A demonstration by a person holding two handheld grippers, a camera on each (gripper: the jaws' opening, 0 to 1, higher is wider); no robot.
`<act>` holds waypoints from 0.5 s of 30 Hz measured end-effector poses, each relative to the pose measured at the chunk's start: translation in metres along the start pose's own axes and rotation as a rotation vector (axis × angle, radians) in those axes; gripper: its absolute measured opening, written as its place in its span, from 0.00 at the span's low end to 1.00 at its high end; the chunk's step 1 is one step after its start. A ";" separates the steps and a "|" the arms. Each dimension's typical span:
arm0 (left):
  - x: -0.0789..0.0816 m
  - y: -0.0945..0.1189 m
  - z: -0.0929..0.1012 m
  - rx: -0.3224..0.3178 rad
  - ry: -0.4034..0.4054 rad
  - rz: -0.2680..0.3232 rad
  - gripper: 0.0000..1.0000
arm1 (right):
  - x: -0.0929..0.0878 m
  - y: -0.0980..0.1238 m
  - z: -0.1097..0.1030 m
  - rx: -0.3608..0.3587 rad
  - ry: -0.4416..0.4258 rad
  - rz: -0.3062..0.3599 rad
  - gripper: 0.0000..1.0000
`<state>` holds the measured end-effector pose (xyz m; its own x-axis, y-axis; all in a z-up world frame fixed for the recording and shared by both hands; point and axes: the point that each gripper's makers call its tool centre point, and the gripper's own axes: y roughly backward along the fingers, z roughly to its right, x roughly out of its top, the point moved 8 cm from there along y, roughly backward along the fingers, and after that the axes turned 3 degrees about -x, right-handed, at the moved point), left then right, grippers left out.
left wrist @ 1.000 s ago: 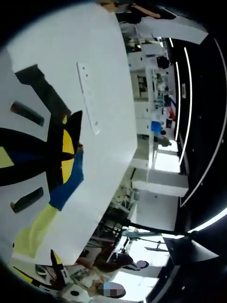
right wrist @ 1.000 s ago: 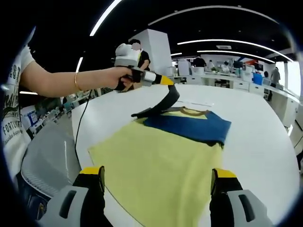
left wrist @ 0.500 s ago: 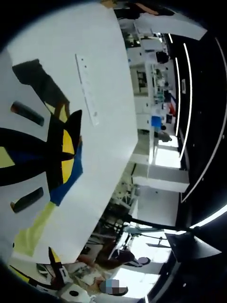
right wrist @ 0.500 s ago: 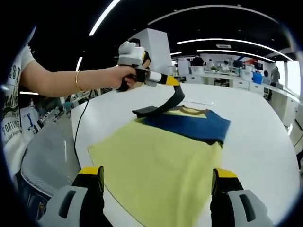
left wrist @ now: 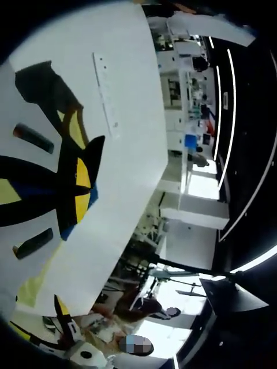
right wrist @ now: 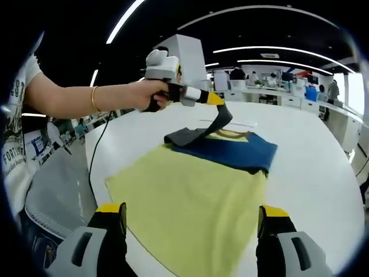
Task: Fold the garment on the visible template until the final outline fits inside the template.
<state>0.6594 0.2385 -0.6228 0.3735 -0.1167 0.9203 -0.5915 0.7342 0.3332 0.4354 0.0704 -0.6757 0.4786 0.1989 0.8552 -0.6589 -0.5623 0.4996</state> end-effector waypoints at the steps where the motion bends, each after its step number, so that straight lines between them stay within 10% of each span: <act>1: 0.000 -0.001 0.001 -0.004 0.002 0.002 0.00 | 0.000 0.000 0.000 -0.001 -0.001 0.000 0.94; 15: -0.009 -0.028 0.026 -0.073 0.024 -0.008 0.00 | 0.000 -0.001 0.004 -0.014 -0.024 0.020 0.94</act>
<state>0.6546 0.2016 -0.6348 0.3954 -0.1076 0.9122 -0.5348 0.7804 0.3239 0.4386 0.0681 -0.6767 0.4789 0.1683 0.8616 -0.6767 -0.5544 0.4845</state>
